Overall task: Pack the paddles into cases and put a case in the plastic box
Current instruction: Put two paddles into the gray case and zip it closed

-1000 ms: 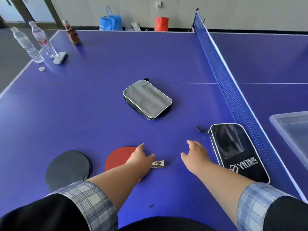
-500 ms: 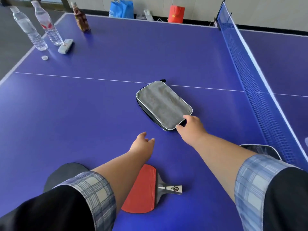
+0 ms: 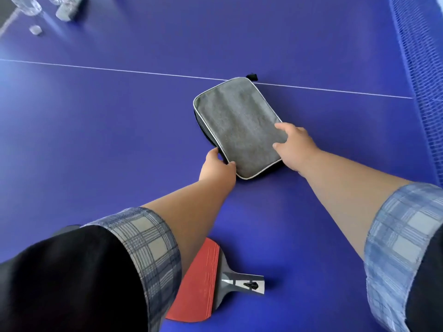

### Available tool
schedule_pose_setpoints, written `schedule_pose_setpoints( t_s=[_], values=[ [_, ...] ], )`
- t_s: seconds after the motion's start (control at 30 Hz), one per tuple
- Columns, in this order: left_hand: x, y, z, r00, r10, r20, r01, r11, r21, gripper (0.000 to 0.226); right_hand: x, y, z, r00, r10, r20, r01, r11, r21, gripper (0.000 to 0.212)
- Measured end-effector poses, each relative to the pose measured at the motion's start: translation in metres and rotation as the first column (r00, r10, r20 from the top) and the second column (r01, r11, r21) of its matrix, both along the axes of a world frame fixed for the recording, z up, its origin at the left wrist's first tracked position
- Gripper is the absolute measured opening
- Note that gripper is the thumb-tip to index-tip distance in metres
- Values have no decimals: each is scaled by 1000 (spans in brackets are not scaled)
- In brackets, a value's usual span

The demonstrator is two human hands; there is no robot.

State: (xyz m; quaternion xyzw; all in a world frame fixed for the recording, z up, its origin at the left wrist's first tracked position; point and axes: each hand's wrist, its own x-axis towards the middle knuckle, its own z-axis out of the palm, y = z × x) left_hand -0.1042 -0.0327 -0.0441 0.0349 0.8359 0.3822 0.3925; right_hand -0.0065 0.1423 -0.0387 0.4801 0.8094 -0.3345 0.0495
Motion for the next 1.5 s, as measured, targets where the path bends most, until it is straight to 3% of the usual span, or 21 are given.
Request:
schedule_pose_setpoints(
  t_s=[0.23,0.37,0.47,0.63,0.83,0.97,1.17,1.3,1.33,1.4,1.5],
  values=[
    [14,-45,18,995,27,94,-40,989,142,59,57,-68,11,935,-277,-223,245,956,-159,58],
    [25,-90,44,989,16,150,-56,962,266,55,89,-123,40,898,-362,-248,327,929,-175,59],
    [41,-131,67,988,-103,118,63,951,302,54,117,-166,65,900,-361,-243,338,932,-133,56],
    [80,-203,85,958,-284,35,268,935,233,55,172,-250,83,907,-376,-188,355,925,-136,52],
    [119,-249,76,921,-389,35,381,914,142,55,227,-313,83,936,-331,-118,316,940,-131,53],
    [137,-267,62,908,-419,10,418,908,19,58,248,-335,70,971,-230,-57,216,958,-190,72],
    [158,-273,49,941,-313,128,326,941,-91,63,261,-339,43,995,-1,103,26,969,-247,109],
    [188,-254,63,934,-300,-195,223,914,-340,55,274,-340,34,986,82,143,-53,979,-197,116],
    [199,-246,69,927,-281,-246,195,926,-324,53,277,-340,34,987,93,134,-68,981,-180,116],
    [223,-229,82,953,-209,-220,183,974,-132,46,284,-340,37,993,91,82,-79,988,-130,113],
    [259,-208,100,953,-232,-195,244,969,40,33,293,-335,45,992,33,-122,-41,997,-66,106]
  ],
)
